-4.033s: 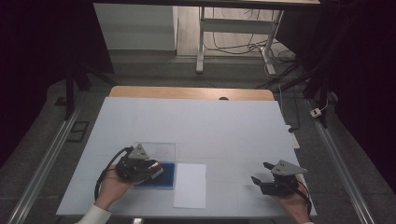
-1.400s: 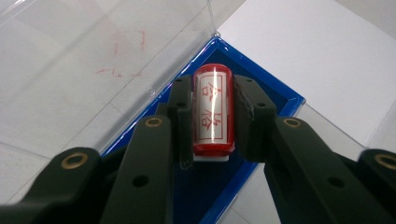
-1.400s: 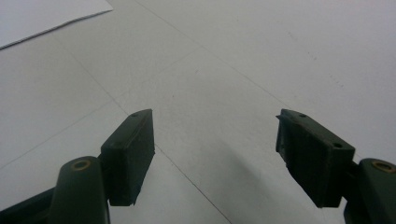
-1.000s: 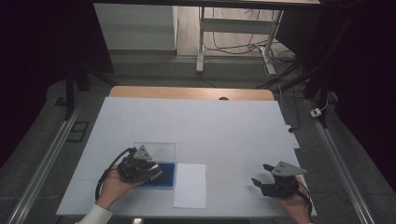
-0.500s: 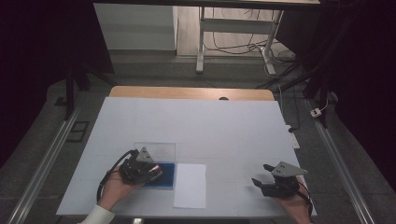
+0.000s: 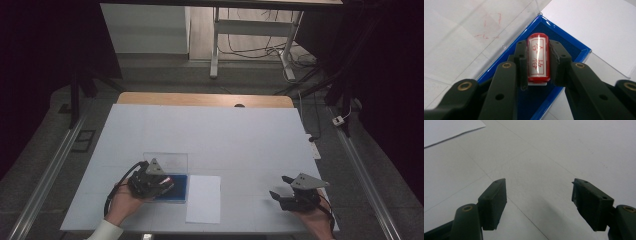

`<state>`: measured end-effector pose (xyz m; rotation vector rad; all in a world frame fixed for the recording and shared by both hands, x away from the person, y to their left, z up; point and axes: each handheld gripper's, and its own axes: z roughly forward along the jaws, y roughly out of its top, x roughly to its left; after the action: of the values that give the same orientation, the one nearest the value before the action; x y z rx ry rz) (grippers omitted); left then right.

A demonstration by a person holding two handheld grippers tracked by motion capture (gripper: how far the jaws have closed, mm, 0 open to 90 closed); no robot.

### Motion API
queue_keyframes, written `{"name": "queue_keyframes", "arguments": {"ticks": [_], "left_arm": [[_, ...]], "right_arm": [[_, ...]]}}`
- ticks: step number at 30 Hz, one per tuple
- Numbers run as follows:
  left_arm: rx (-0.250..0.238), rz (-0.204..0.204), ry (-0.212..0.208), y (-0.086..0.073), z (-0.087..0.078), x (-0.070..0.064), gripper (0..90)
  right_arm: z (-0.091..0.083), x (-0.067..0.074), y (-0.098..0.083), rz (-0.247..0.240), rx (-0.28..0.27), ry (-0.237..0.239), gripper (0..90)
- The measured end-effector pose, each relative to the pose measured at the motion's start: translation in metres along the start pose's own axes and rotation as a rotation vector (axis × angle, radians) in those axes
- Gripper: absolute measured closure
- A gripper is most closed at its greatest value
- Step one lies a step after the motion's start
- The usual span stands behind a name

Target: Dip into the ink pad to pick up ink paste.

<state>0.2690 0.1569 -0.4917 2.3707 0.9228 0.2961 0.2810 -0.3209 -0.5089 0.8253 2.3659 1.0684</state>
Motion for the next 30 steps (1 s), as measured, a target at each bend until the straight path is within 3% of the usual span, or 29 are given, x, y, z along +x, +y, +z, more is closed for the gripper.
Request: {"name": "queue_keyframes", "arguments": {"ticks": [16, 21, 22, 23, 26, 30], "left_arm": [[-0.017, -0.008, -0.004, -0.002, 0.0, 0.001, 71.0], [-0.021, 0.014, 0.0, -0.001, -0.006, 0.0, 70.7], [-0.056, 0.024, 0.018, 0.001, -0.011, -0.001, 70.6], [-0.056, 0.024, 0.018, 0.001, -0.011, -0.001, 70.6], [-0.122, 0.008, 0.014, 0.003, -0.027, 0.002, 70.5], [-0.152, 0.001, -0.012, 0.003, -0.037, 0.003, 70.4]], "right_arm": [[0.0, 0.0, 0.0, -0.001, 0.002, 0.002, 27.7], [0.0, -0.001, 0.0, 0.001, -0.013, 0.005, 27.7], [-0.001, -0.001, 0.0, 0.005, -0.012, 0.003, 27.7], [-0.001, -0.002, -0.001, 0.007, -0.012, 0.002, 27.7], [-0.001, -0.003, -0.002, 0.011, -0.011, 0.001, 27.7], [-0.002, -0.003, -0.002, 0.011, -0.013, 0.001, 27.7]]}}
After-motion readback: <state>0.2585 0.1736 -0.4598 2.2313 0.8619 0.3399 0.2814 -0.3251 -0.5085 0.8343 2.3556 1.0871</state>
